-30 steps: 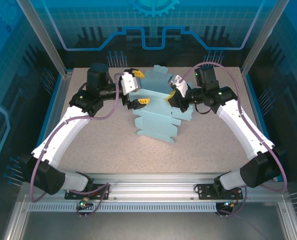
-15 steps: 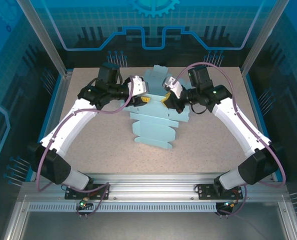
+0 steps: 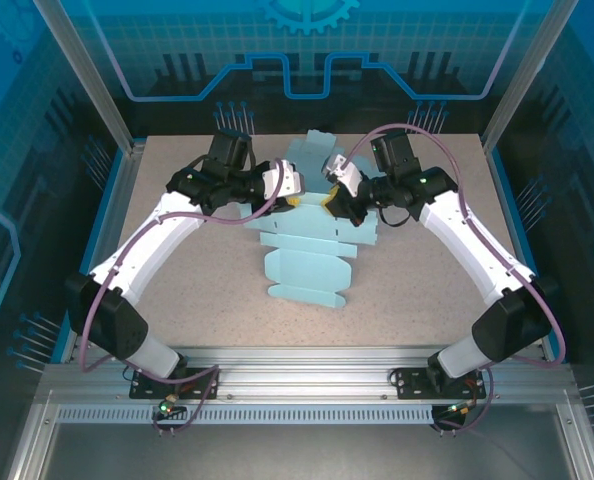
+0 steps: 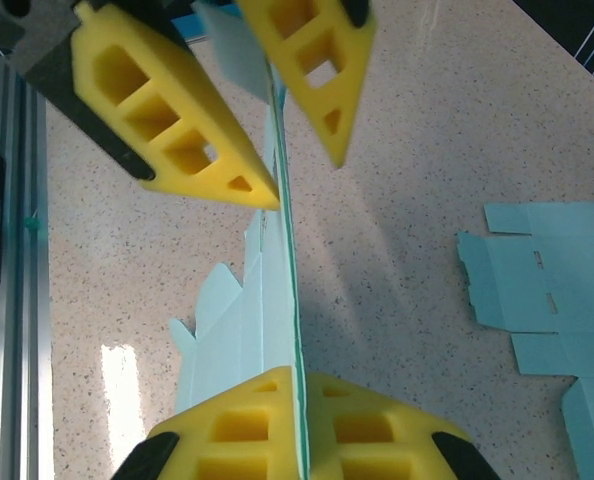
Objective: Fold the paper box
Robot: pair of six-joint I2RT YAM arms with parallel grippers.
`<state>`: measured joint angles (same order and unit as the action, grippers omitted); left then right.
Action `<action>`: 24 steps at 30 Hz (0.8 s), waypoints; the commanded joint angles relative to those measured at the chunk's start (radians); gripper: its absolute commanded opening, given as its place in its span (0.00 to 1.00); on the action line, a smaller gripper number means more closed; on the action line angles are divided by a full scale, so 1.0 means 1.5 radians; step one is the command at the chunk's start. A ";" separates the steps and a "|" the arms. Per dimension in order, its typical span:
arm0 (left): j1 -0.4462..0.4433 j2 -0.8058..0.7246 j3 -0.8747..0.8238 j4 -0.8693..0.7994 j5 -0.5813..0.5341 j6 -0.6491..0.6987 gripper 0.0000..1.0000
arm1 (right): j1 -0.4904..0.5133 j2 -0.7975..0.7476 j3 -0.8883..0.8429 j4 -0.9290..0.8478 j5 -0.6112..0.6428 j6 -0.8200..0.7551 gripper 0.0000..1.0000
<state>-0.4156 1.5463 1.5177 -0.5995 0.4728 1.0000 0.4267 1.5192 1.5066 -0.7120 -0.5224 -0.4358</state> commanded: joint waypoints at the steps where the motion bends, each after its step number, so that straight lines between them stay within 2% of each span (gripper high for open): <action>1: -0.005 0.008 0.013 -0.009 -0.018 0.008 0.17 | 0.009 0.006 0.021 -0.010 -0.013 -0.001 0.00; 3: -0.009 0.004 -0.002 0.004 -0.030 0.012 0.09 | 0.008 0.007 0.014 -0.003 -0.006 0.009 0.00; 5: -0.014 -0.001 -0.022 0.028 -0.050 0.017 0.01 | 0.008 0.004 0.003 0.009 0.009 0.022 0.04; 7: -0.020 -0.008 -0.047 0.057 -0.075 0.024 0.00 | 0.005 -0.001 -0.011 0.023 0.023 0.036 0.10; 9: -0.027 -0.016 -0.074 0.088 -0.095 0.029 0.00 | -0.002 -0.008 -0.030 0.041 0.030 0.056 0.20; 11: -0.030 -0.019 -0.089 0.098 -0.097 0.032 0.00 | -0.013 -0.017 -0.049 0.060 0.031 0.081 0.37; 13: -0.031 -0.016 -0.095 0.091 -0.093 0.032 0.00 | -0.029 -0.031 -0.075 0.086 0.030 0.115 0.50; 16: -0.036 -0.001 -0.098 0.074 -0.104 0.031 0.00 | -0.058 -0.067 -0.127 0.141 0.029 0.185 0.61; 20: -0.050 0.016 -0.114 0.084 -0.129 0.032 0.00 | -0.099 -0.117 -0.178 0.188 0.101 0.332 0.65; 24: -0.070 0.044 -0.119 0.099 -0.159 0.037 0.00 | -0.124 -0.126 -0.175 0.132 0.170 0.483 0.65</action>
<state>-0.4984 1.5757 1.3579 -0.4759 0.2802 1.0309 0.2607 1.3491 1.2434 -0.5003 -0.3504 0.0578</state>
